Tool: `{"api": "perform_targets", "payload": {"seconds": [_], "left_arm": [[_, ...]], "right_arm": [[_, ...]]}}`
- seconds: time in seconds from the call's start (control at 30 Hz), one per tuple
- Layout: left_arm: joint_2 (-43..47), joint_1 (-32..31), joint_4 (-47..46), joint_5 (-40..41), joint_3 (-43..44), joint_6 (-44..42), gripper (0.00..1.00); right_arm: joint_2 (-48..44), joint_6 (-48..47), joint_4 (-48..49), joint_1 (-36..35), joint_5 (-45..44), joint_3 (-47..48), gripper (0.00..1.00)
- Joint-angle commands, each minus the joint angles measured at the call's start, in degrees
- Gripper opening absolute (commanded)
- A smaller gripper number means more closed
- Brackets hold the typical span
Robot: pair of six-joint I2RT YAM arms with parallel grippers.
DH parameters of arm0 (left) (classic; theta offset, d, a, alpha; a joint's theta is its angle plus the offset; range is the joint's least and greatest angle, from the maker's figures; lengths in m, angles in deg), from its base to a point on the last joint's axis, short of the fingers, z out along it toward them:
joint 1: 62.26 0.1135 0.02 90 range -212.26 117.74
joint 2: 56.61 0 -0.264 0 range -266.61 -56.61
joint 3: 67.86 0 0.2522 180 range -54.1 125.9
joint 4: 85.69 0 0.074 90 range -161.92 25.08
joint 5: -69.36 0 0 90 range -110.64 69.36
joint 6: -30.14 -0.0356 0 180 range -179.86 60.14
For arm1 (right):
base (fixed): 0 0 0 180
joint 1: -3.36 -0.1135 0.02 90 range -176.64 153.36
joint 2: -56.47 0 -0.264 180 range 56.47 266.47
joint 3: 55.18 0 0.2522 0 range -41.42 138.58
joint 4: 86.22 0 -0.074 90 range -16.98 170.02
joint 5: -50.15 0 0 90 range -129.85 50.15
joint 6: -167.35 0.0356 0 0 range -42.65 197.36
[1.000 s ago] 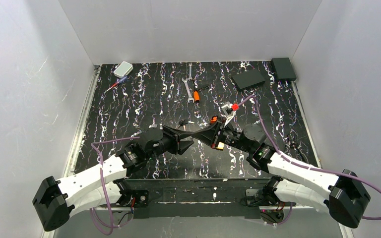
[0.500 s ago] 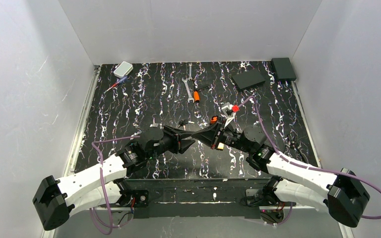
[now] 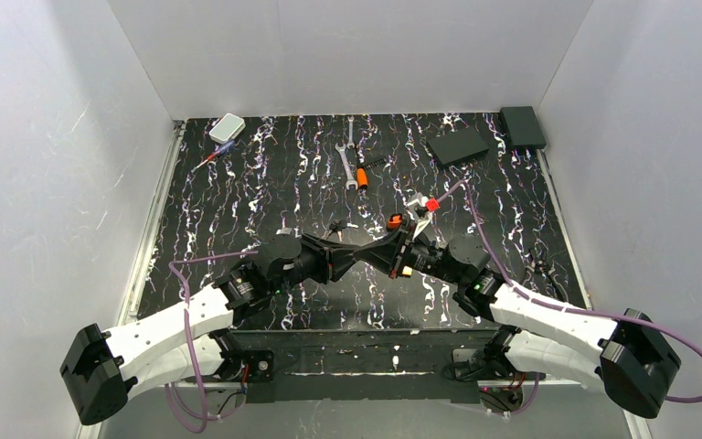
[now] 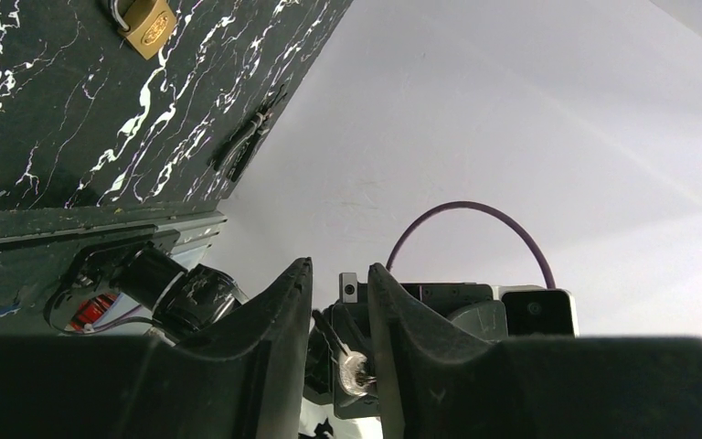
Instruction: Unlock with the key
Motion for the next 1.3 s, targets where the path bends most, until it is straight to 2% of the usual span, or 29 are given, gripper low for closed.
{"api": "perform_targets", "payload": {"seconds": [0.0,0.5,0.83,0.87,0.93,1.03,1.13,1.27], "left_arm": [[0.7,-0.2,0.3,0.8,1.8,-0.1,0.25],[1.5,-0.3,1.6,2.7,1.5,-1.3,0.00],[2.5,-0.3,3.0,7.1,1.0,-4.3,0.00],[2.7,-0.3,3.3,8.1,1.3,-5.6,0.00],[3.2,-0.3,4.3,10.1,2.5,-9.6,0.00],[4.5,-0.3,9.9,13.9,4.7,-15.5,0.00],[6.4,-0.3,10.4,16.7,5.4,-21.2,0.00],[7.1,-0.2,1.7,16.5,3.4,-29.9,0.00]], "right_arm": [[0.0,-1.4,3.5,-0.3,0.7,-0.7,0.01],[-1.4,-0.9,3.5,-0.3,1.0,-1.9,0.01],[-3.0,0.9,1.5,-0.3,0.2,-2.5,0.01],[-3.2,1.3,0.8,-0.3,0.2,-2.4,0.10],[-3.8,2.0,-1.4,-0.3,-0.1,-2.2,0.33],[-6.5,2.2,-6.0,-0.3,-0.4,-1.0,0.57],[-9.4,2.0,-11.0,-0.3,-1.9,0.5,0.67],[-10.2,2.9,-16.4,-0.3,-3.0,3.5,0.70]]}}
